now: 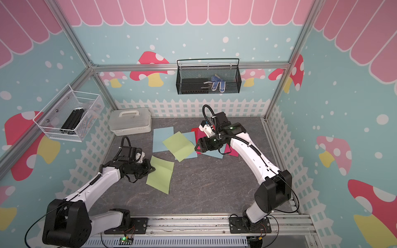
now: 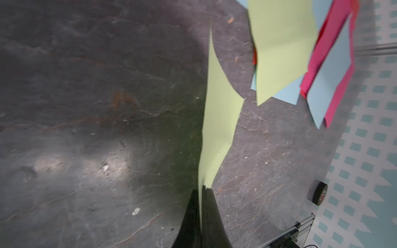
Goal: Sort the scattered colored papers by color
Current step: Place the colored paper at the center of the board.
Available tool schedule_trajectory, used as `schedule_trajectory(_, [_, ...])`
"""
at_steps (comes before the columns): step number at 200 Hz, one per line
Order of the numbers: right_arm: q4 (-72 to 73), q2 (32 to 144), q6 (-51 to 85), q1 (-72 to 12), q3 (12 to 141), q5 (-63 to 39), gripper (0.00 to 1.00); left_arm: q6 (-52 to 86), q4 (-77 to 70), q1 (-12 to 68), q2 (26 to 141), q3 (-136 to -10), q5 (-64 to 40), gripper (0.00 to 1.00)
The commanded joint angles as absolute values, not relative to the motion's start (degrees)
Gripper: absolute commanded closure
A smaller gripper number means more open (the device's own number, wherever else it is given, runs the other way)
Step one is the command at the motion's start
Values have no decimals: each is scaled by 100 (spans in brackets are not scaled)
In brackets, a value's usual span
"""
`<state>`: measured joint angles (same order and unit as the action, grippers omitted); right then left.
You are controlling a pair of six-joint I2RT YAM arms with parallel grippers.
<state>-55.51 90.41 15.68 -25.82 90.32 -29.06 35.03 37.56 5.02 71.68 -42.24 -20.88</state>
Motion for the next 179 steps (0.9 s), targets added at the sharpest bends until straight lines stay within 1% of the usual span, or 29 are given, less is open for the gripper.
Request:
schedule_trajectory(1, [-5489,8893,1613,-2559,8988,-3066,28,3295,4878,602,7330,-4765,-906,100])
schedule_trajectory(18, [-5426,8902,1673,-2540,8990,-3143,28,3235,5192,583,7493,-4968,-400,100])
schedule_trajectory(69, [-5397,8940,1749,-2481,9139,-3388,28,3263,5471,562,8188,-5154,212,100])
schedule_trajectory(101, [-5276,8826,1808,-2469,8982,-3467,28,3209,5615,520,8580,-5372,702,100])
schedule_trajectory(158, [-5163,8655,1828,-2470,8798,-3517,28,3192,5451,480,8824,-5596,694,100])
schedule_trajectory(167, [-5159,8648,1821,-2469,8786,-3500,28,3173,5436,469,8818,-5623,685,95])
schedule_trajectory(179, [-5159,8640,1814,-2470,8775,-3477,28,3131,5440,452,8815,-5638,673,93])
